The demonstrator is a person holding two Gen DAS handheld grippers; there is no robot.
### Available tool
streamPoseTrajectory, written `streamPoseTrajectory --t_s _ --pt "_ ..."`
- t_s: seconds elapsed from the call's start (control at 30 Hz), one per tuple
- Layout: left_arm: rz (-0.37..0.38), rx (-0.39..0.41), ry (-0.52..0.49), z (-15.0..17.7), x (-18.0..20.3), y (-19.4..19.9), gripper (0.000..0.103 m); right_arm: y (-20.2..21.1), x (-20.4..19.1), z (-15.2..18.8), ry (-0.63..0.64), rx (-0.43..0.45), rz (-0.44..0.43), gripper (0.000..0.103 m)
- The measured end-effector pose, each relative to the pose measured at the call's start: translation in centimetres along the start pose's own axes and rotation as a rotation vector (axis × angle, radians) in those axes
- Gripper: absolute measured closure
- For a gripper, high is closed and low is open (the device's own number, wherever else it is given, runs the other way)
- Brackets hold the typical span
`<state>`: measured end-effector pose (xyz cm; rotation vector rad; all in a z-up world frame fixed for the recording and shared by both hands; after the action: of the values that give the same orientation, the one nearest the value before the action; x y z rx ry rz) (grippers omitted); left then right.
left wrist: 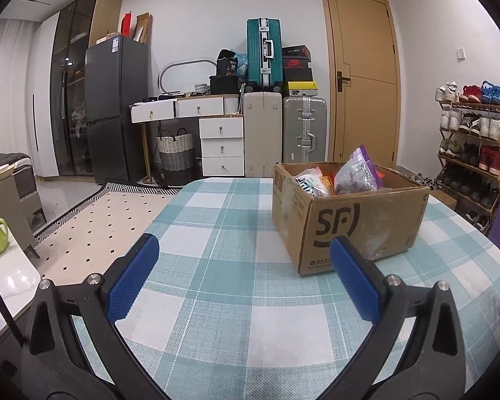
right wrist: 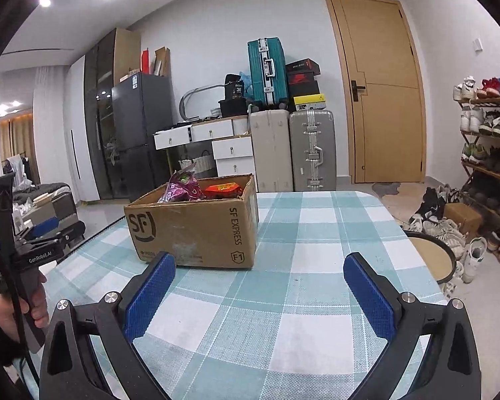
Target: Organize snacks
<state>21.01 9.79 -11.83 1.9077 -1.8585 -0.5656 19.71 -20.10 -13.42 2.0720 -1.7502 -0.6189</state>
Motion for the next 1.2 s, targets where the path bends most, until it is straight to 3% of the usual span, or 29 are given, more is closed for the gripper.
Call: streamPoseTrajectory --t_s 1.2 --pt "-0.004 0.022 0.011 0.1 -0.9 1.0 0.001 0.1 -0.4 0.3 0.021 0.025 -0.009 0.000"
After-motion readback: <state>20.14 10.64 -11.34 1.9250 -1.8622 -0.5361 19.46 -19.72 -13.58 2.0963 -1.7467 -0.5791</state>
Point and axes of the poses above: each gripper's, at about its wrist camera, not at the fingertips, and y roughly against the way its jaws point, x to its right, z to its underside, the point moved 8 cm from there along -y, roughly the way its jaws point, and after that the axes turned 14 degrees about -x, right-handed, at the moved point
